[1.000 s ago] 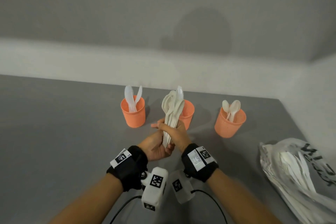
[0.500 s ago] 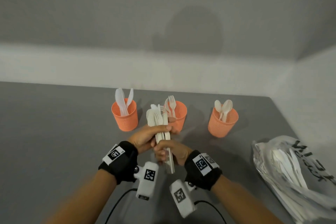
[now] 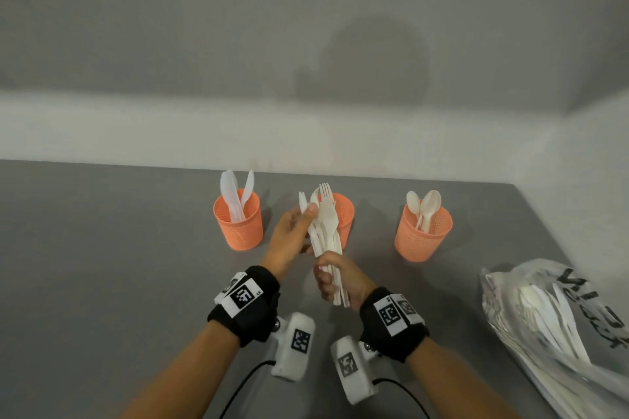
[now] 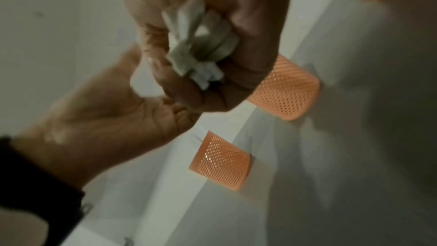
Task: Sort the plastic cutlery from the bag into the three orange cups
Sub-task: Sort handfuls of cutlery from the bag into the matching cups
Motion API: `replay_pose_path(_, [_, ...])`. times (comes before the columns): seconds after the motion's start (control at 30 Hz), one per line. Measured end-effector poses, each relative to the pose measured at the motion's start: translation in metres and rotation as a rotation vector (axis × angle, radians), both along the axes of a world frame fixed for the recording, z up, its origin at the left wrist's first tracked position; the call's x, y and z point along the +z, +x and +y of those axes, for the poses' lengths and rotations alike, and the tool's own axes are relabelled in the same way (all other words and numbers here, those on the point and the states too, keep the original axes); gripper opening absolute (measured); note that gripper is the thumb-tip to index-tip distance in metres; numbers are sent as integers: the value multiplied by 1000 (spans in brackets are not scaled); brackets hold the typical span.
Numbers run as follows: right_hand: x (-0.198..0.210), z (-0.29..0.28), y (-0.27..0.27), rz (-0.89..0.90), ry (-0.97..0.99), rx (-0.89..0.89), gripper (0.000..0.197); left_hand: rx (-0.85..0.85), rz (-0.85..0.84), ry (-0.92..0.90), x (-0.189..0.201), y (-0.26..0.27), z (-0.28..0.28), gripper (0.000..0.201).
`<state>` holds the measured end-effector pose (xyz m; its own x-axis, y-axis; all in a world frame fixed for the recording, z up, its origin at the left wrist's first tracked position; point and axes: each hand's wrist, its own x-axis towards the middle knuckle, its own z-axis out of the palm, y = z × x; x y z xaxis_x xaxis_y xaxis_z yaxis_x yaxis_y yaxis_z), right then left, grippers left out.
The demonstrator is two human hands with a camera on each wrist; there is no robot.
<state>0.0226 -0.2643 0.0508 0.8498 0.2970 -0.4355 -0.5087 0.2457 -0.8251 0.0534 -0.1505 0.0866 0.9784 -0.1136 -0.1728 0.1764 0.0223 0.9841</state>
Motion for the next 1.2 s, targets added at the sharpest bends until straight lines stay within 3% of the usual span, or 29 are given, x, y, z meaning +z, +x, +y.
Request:
replay_pose_path(0.07, [0,-7,-2,5,55,55,15,48,9,12,-2,6,9,32])
replay_pose_path(0.2, [-1,-7,-6,-3,49,103,19,76,22,30,-8,11,13,32])
replay_pose_path(0.43, [1,-8,-6,-78,-57,25,17,125,-6,2,-9,9,14,9])
replay_pose_path(0.87, [5,-3,-7,-278,-169,-49,14,-44,7,184,-17,-9,-5,18])
replay_pose_path(0.97, [4,-3,-6,-276,-204,-73,15,10,-3,216,-20,-10,-8,29])
replay_pose_path(1.1, [3,-2,-4,-249,-207,-117,14,105,18,205,-21,-6,-8,20])
replay_pose_path(1.2, [-4,-3,-1,-239,-245,-174,11,234,-3,92,-15,1,0,20])
